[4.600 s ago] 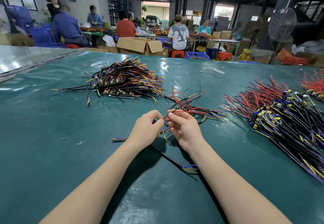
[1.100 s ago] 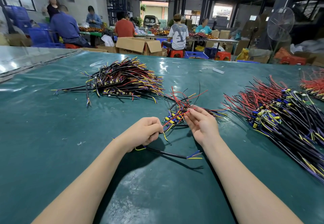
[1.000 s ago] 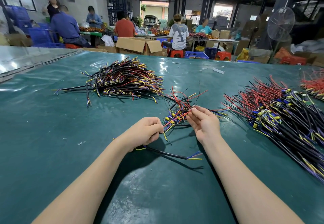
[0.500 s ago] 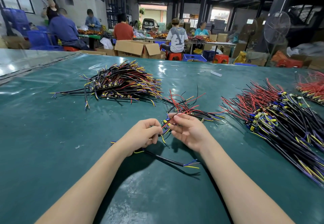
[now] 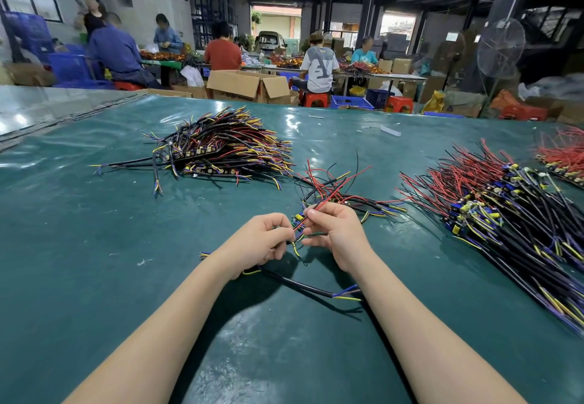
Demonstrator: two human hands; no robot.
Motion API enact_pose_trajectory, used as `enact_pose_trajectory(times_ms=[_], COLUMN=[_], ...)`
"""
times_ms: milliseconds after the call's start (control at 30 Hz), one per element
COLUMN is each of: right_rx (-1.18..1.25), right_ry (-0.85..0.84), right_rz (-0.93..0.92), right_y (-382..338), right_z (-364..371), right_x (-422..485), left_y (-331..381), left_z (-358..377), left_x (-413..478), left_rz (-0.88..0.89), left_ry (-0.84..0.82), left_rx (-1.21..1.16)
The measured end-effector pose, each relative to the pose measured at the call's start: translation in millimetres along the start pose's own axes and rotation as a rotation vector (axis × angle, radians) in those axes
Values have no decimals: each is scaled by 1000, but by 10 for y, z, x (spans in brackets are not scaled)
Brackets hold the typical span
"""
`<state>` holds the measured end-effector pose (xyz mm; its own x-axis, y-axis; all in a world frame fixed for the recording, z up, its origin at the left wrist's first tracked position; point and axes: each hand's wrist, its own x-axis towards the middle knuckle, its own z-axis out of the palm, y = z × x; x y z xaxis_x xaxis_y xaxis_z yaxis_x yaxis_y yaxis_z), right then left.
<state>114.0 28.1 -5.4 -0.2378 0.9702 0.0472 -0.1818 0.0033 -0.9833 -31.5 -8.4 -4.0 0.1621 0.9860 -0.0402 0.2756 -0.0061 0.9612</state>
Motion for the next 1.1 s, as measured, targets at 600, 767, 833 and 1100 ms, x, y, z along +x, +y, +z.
enact_pose_trajectory(times_ms=[600,767,833,1100], right_rx=[28,156,228,389], right_ry=[149,224,274,322], right_rz=[-81,-93,-88,-65], right_y=[-24,-44,-61,-119], right_z=[-78,-128,-190,-314], right_x=[32,43,59,86], left_y=[-14,-14,-22,-55], left_z=[13,10,6,-6], left_x=[-15,-26,-26,-12], left_rz=[13,14,16,22], left_ry=[-11,-11,-11,-23], left_rx=[-1,7,11,5])
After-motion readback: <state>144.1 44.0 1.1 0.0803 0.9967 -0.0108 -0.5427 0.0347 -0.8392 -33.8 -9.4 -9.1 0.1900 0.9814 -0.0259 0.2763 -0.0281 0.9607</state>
